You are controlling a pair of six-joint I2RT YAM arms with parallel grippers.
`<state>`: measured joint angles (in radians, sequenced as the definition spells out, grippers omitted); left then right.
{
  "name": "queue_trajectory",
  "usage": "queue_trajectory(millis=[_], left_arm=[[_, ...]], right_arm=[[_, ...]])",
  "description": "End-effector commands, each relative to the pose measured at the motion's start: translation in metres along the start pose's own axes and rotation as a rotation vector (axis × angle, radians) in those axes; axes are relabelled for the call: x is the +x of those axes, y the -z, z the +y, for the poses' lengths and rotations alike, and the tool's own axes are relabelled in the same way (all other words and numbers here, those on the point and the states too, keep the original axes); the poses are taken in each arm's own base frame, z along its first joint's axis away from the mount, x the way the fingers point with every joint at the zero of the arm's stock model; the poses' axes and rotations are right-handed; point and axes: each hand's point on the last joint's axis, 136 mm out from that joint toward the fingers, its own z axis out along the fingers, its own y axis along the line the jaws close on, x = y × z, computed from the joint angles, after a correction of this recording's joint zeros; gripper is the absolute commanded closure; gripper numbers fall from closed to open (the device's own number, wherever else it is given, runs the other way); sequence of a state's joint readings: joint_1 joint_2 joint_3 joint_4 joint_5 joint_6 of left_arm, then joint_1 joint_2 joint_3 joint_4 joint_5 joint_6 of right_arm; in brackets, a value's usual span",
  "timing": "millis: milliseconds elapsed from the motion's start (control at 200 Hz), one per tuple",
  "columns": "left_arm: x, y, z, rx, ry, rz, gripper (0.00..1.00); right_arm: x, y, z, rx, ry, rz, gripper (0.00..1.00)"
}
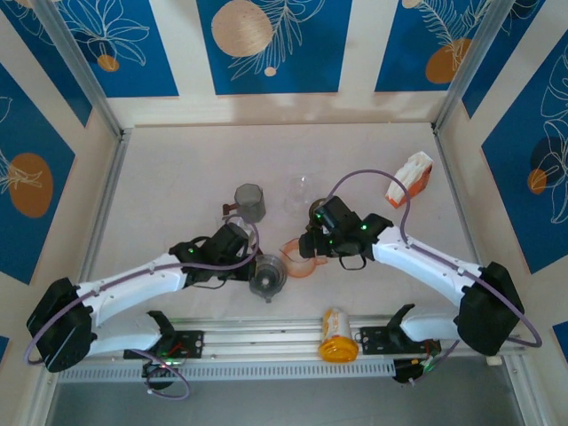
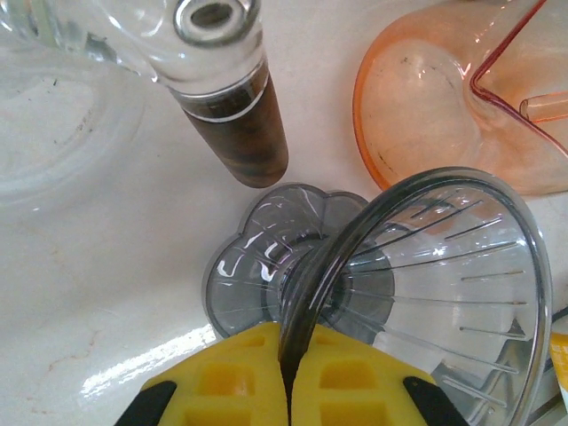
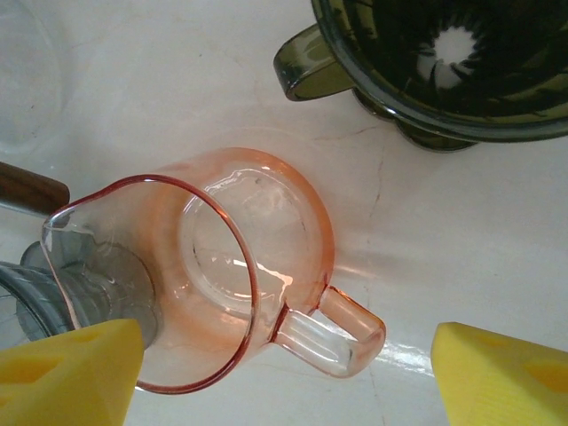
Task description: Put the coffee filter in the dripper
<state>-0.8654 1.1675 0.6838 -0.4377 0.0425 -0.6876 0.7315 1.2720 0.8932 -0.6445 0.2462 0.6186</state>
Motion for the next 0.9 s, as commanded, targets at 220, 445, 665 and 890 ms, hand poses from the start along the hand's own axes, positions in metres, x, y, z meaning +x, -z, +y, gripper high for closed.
queue_trajectory(millis=[220, 445, 665, 890], left_arm=[[0.013, 0.015, -0.019, 0.121, 0.002, 0.059, 1.00], [0.014, 0.054, -0.028, 0.184, 0.011, 0.017, 1.00], [0.008, 0.088, -0.021, 0.162, 0.020, -0.064, 1.00], [-0.007, 0.121, -0.013, 0.108, -0.011, -0.160, 1.00]], right_arm=[[-0.016, -0.009, 0.010, -0.081, 0.068, 0.053, 0.27], [-0.019, -0.024, 0.011, -0.069, 0.116, 0.095, 0.44], [-0.019, -0.030, 0.020, -0.069, 0.162, 0.110, 0.59], [-0.009, -0.028, 0.029, -0.050, 0.215, 0.126, 0.74]])
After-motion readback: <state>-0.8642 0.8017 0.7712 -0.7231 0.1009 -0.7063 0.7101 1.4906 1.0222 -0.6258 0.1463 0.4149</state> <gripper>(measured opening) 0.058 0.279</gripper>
